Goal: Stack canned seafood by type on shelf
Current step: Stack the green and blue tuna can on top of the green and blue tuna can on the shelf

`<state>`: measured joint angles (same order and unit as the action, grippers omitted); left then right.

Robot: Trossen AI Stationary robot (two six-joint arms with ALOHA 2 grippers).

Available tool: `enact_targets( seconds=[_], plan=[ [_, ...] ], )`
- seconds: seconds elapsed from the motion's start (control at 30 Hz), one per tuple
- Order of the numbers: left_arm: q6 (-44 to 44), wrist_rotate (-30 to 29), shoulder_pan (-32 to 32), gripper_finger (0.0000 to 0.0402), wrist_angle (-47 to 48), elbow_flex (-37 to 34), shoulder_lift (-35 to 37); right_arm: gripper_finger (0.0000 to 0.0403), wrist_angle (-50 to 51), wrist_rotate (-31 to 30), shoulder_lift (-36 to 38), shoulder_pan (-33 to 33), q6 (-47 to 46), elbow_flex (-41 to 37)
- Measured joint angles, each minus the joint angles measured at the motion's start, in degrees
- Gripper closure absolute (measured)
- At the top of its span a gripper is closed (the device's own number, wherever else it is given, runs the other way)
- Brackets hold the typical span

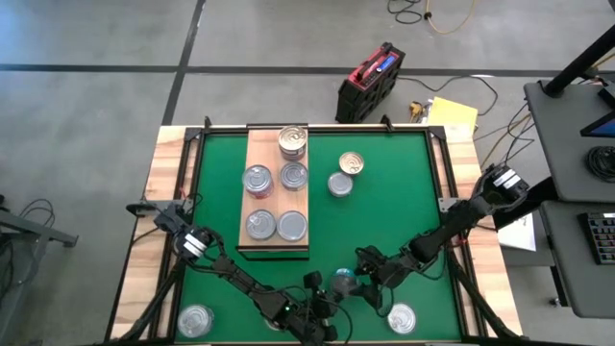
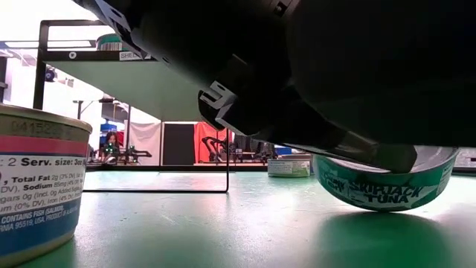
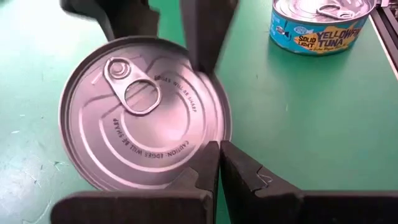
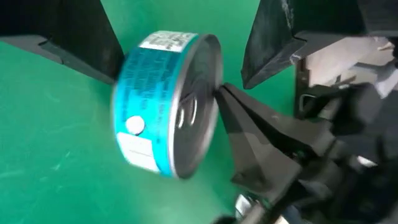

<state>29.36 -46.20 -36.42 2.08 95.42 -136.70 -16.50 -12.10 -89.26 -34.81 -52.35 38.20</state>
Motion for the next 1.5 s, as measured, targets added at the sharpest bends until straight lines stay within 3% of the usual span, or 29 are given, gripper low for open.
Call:
enact_targets(
  seconds=[0.17,0.3,0.4,0.63,0.97,1.2,1.4,1.5],
  plan=[
    [-0.3,-0.1,0.2,0.0402,-0.4,0.0,0.0,0.0086,-3.0,1.0,-3.7,0.0,0.1,0.1],
    [-0.4,0.1,0.1,0.0402,-0.4,0.0,0.0,0.0106,-3.1,1.0,-4.7,0.0,1.6,1.5],
    [-0.4,0.2,0.1,0.0402,-0.4,0.0,0.0,0.0144,-3.3,0.8,-4.9,0.0,2.2,2.0],
    [-2.0,0.1,-0.3,0.0402,-1.1,0.4,0.0,0.0274,-3.0,0.3,-4.4,0.0,2.5,1.9],
    [-10.3,0.3,-2.5,0.0402,0.7,6.4,0.0,0.0272,1.5,0.0,0.0,0.0,4.2,1.9],
    [-10.4,0.2,-4.3,0.0402,13.3,13.3,0.2,0.0272,8.4,-1.9,7.5,-0.5,6.4,1.9],
    [-8.1,-0.1,-7.4,0.0402,32.4,21.1,0.2,0.0272,8.1,-5.7,11.7,-3.2,10.7,1.9],
    [-8.3,-3.9,-9.4,0.0402,41.6,24.4,0.6,0.0272,6.8,-8.2,11.9,-4.7,12.5,1.9]
  ],
)
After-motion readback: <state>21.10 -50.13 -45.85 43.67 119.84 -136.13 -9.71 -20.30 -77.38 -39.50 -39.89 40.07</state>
